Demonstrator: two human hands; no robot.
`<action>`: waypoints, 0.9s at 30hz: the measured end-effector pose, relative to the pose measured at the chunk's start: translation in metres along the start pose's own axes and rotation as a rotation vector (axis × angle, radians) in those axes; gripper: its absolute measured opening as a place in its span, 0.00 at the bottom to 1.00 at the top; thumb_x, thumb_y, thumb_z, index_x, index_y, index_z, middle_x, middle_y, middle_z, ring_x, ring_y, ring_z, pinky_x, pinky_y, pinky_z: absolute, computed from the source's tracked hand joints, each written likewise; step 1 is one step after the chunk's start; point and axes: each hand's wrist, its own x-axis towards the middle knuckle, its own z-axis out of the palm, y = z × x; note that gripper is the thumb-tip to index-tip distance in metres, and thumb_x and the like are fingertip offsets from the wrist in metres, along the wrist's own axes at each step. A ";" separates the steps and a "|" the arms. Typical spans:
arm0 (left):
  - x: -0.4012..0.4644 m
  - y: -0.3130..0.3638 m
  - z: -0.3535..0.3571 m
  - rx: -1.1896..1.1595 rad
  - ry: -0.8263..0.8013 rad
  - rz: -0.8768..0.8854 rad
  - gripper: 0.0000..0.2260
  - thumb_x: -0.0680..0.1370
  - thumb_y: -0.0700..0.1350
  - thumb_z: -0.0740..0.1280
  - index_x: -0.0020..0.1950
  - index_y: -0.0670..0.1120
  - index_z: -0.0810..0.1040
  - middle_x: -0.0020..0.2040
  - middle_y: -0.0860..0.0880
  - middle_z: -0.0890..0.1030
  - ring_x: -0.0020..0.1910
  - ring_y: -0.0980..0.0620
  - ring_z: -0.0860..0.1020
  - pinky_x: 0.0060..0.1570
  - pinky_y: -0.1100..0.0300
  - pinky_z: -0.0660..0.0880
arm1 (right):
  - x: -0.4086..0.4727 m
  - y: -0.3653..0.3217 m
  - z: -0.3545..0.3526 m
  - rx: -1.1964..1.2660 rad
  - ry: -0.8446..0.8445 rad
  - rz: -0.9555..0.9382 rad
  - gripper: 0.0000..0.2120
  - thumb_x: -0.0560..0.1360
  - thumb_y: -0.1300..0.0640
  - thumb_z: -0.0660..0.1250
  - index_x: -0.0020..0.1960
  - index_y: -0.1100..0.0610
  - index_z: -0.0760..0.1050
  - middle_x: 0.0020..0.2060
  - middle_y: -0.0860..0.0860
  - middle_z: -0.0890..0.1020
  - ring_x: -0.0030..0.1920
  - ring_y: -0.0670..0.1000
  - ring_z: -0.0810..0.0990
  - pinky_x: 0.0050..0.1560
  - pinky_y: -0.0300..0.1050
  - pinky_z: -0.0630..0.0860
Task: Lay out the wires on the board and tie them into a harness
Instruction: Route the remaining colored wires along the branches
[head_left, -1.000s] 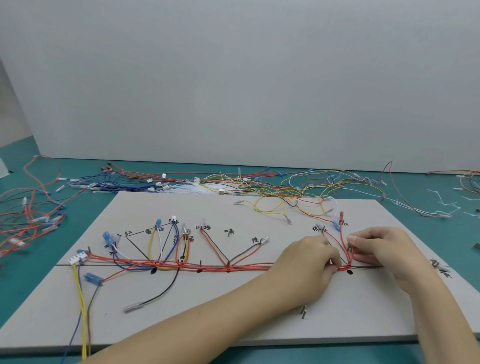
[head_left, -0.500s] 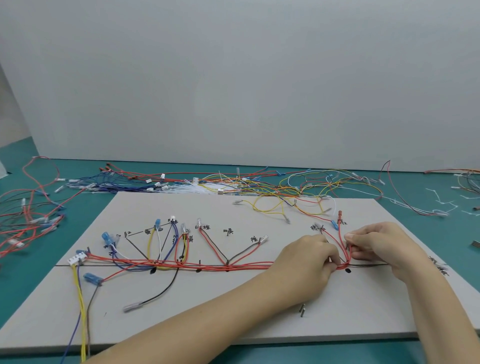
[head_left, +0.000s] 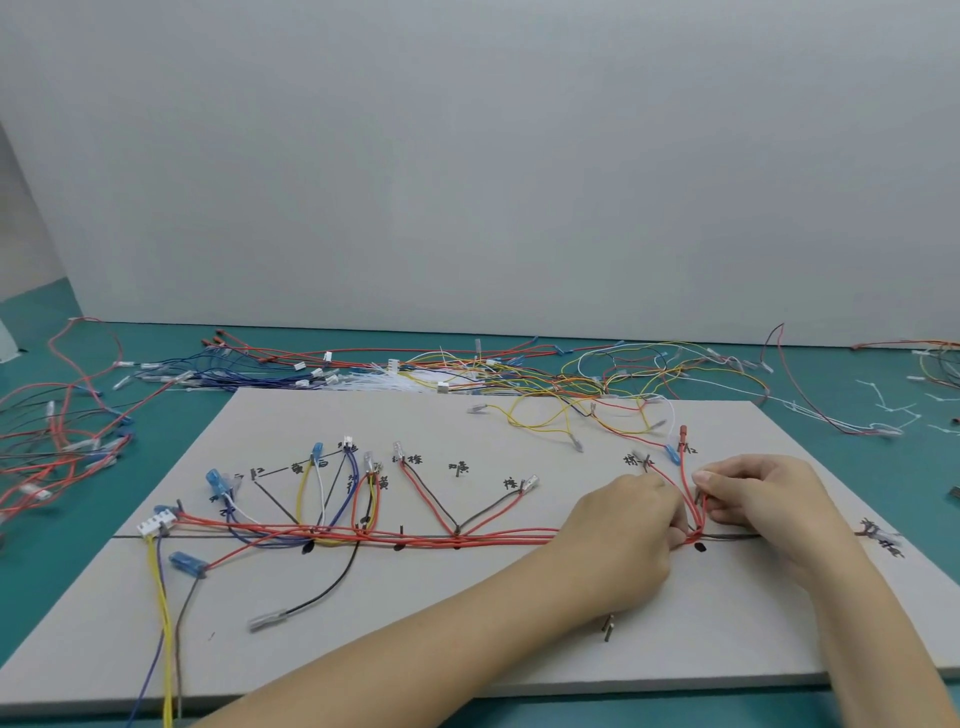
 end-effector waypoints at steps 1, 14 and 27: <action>0.000 -0.001 0.001 0.010 0.004 0.008 0.05 0.80 0.42 0.62 0.54 0.43 0.75 0.55 0.44 0.75 0.57 0.44 0.71 0.54 0.46 0.71 | 0.000 0.000 0.000 -0.003 0.002 -0.005 0.03 0.73 0.67 0.71 0.40 0.64 0.81 0.32 0.57 0.81 0.32 0.53 0.77 0.27 0.32 0.77; -0.001 0.000 0.001 -0.012 0.031 0.023 0.06 0.80 0.44 0.62 0.54 0.44 0.76 0.55 0.45 0.75 0.57 0.45 0.71 0.55 0.47 0.71 | 0.004 0.001 0.000 -0.001 0.042 0.097 0.05 0.72 0.65 0.72 0.37 0.63 0.80 0.30 0.59 0.79 0.28 0.53 0.76 0.24 0.34 0.76; -0.003 0.002 -0.001 -0.012 0.022 0.015 0.07 0.81 0.44 0.62 0.55 0.44 0.76 0.55 0.45 0.75 0.58 0.45 0.71 0.55 0.48 0.71 | 0.010 -0.004 0.003 -0.050 0.041 0.180 0.01 0.70 0.69 0.70 0.40 0.67 0.81 0.33 0.61 0.81 0.29 0.54 0.77 0.24 0.35 0.76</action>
